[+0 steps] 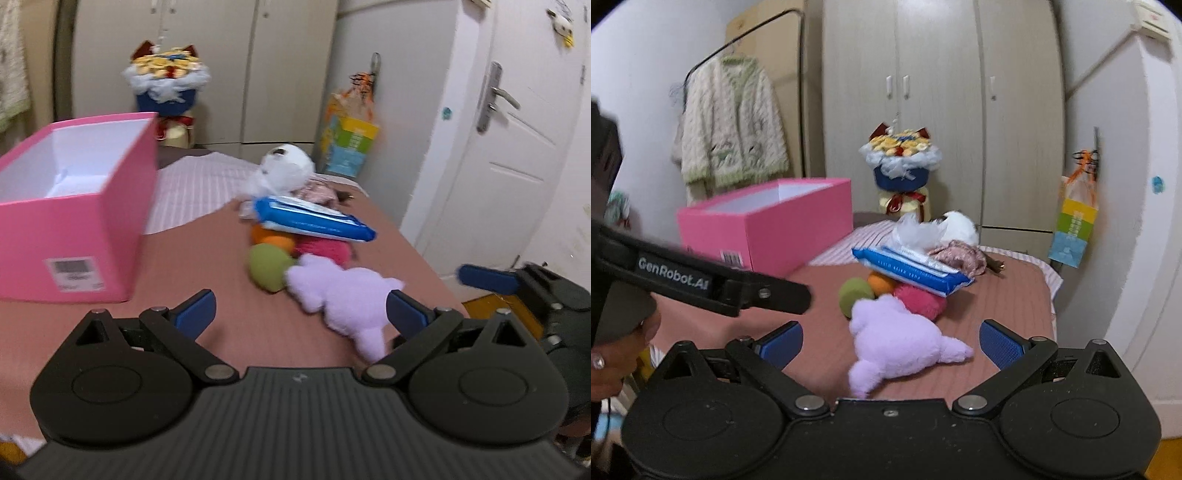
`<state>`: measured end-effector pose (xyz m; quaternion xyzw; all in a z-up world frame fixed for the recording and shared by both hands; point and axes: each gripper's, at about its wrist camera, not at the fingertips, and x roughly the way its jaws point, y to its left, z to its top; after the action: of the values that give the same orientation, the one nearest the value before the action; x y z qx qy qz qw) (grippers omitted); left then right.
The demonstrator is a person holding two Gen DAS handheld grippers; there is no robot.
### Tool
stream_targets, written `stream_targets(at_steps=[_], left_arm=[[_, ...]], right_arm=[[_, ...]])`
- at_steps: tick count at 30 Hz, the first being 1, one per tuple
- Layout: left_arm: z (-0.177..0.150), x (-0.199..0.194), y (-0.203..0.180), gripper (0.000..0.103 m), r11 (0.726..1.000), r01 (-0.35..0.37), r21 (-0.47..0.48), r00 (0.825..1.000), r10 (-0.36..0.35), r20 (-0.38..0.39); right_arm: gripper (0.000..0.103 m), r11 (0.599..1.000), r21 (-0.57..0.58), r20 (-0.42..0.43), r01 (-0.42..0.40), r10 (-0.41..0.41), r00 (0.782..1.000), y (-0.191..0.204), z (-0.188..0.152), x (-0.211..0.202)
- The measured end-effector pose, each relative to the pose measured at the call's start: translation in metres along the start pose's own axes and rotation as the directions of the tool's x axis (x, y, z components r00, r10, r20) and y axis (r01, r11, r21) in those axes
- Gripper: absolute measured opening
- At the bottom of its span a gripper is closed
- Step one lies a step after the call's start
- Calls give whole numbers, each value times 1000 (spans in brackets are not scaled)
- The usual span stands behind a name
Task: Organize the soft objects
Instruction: 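Move the left tool to the lilac plush bunny and close on it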
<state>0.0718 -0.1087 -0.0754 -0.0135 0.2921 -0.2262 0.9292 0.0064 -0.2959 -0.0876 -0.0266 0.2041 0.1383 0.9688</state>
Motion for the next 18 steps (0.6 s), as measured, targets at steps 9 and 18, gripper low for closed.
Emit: stream_targets(at_steps=[9,18], left_arm=[[8,57,-8,71,997,73,-15,995,-74,-63],[13,80,-2,66,991,125,-49,982,-131,-139]], right_arm=[[103,997,17,-81,-82,83,993,-24,-14,52],[103,957,-219,-188,-188,148,971,-18,-3,87]])
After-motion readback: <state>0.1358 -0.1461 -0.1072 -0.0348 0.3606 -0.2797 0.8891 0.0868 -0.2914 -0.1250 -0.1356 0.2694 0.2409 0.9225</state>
